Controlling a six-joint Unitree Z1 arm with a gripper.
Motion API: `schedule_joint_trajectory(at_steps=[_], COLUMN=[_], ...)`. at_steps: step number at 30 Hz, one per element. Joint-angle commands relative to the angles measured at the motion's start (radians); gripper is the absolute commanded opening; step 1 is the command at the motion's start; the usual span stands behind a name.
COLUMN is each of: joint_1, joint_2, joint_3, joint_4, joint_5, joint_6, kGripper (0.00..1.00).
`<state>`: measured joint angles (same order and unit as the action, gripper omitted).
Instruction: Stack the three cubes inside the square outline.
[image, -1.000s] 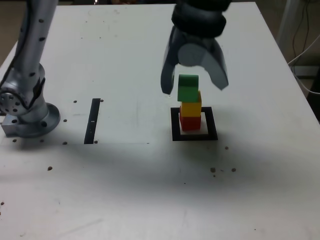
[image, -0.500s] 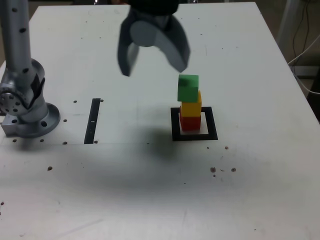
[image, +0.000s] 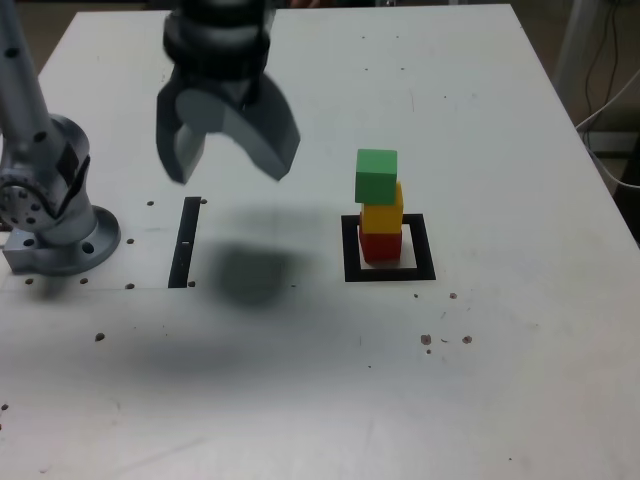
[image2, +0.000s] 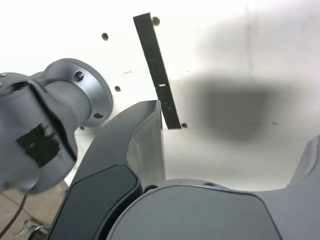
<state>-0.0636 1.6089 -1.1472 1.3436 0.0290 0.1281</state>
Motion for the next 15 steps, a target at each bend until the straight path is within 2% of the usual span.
schedule_joint_trajectory(at_steps=[1,7,15], joint_1=[0.002,0.004,0.028], joint_2=[-0.016,0.004,-0.045], joint_3=[0.057,0.141,0.209], joint_4=[-0.050,-0.154,-0.168], joint_5=[-0.004,-0.013,-0.034], joint_6=[-0.006,-0.011,-0.030], kGripper=[1.00,1.00,1.00])
